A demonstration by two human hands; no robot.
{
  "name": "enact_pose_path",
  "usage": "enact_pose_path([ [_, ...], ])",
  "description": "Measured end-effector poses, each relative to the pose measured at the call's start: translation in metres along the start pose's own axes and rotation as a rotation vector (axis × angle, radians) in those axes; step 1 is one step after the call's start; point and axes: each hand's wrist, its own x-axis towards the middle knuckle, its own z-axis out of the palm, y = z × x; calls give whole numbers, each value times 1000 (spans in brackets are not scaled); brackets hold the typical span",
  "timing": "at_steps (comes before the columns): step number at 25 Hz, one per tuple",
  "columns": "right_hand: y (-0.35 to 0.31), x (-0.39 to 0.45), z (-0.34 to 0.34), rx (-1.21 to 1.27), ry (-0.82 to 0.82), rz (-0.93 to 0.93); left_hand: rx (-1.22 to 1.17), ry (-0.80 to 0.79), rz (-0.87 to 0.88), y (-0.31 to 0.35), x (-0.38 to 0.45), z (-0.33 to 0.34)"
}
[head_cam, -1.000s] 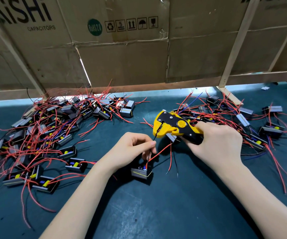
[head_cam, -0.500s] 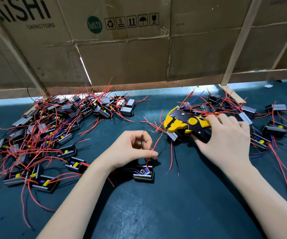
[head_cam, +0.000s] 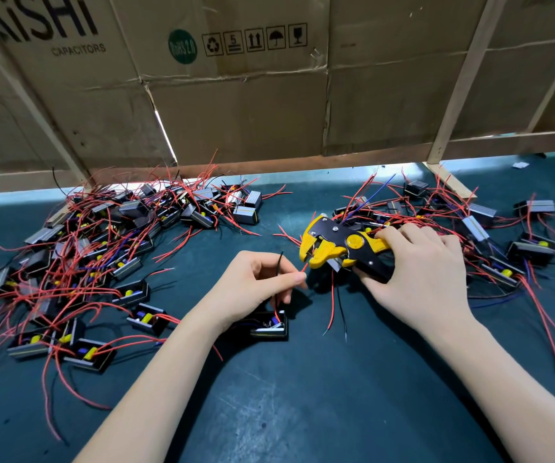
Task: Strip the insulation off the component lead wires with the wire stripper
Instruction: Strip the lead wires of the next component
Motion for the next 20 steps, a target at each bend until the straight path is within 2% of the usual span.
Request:
enact_pose_path([
  [11, -5, 1, -11, 49, -5, -11, 13, 12, -7, 1, 0, -1],
  [16, -3, -1, -6, -9, 76, -13, 34, 21, -22, 2, -1, -2],
  [18, -1, 0, -3, -32, 105, 11, 125, 55, -19, 2, -1, -3],
  [20, 1, 2, -2, 1, 129, 74, 357, 121, 18, 1, -1, -2],
])
